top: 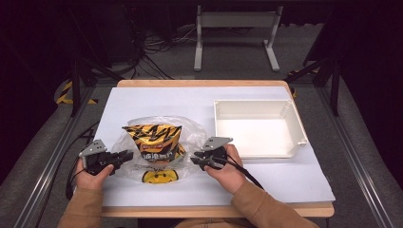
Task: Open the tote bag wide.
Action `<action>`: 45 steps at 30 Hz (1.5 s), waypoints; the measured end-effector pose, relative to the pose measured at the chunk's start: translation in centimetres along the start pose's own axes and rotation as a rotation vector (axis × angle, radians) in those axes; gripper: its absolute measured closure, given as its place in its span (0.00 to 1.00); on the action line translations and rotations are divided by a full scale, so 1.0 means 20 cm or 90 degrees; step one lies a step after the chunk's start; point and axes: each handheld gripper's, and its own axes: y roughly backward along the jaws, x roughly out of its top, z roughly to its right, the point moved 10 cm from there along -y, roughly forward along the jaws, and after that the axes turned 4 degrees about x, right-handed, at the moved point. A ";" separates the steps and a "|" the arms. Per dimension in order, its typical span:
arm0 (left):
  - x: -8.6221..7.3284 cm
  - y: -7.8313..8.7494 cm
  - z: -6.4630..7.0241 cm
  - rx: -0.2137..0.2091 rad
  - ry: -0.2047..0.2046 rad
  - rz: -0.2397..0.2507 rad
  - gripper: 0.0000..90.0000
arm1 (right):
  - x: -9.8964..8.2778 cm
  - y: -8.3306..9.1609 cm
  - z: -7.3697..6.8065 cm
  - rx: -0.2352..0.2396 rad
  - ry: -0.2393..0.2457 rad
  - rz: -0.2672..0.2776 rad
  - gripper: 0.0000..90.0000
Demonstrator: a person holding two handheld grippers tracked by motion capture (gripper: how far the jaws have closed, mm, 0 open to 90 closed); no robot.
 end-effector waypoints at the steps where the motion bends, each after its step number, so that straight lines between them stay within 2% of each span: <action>1: 0.00 0.00 0.00 0.001 -0.003 0.003 0.87 | 0.01 0.02 0.00 0.002 0.004 0.006 0.74; 3: 0.01 0.00 -0.01 0.004 0.001 0.006 0.87 | 0.04 0.05 -0.01 0.000 0.019 0.018 0.65; 8: 0.01 0.00 -0.01 0.006 0.003 0.009 0.86 | 0.11 0.14 -0.04 0.007 0.026 0.053 0.56; 19: 0.02 0.00 -0.01 0.011 0.005 0.014 0.86 | 0.23 0.27 -0.03 0.021 0.015 0.121 0.54; 27: 0.01 -0.03 -0.04 0.018 0.014 0.008 0.86 | 0.33 0.31 -0.03 0.031 0.028 0.149 0.49; 29: 0.01 -0.04 -0.04 0.018 0.017 0.007 0.86 | 0.36 0.31 -0.02 0.029 0.034 0.153 0.53; 32: 0.02 -0.04 -0.05 0.018 0.022 0.013 0.86 | 0.38 0.30 0.01 0.011 0.037 0.152 0.67; 35: 0.03 -0.04 -0.06 0.019 0.017 0.021 0.86 | 0.40 0.28 0.05 0.001 0.022 0.163 0.69; 38: 0.04 -0.04 -0.06 0.022 0.021 0.028 0.86 | 0.42 0.27 0.06 0.013 0.006 0.179 0.68; 41: 0.05 -0.04 -0.08 0.025 0.019 0.033 0.86 | 0.45 0.27 0.04 0.023 0.014 0.185 0.64; 45: 0.06 -0.04 -0.10 0.025 0.026 0.043 0.85 | 0.51 0.30 0.01 0.051 0.036 0.197 0.53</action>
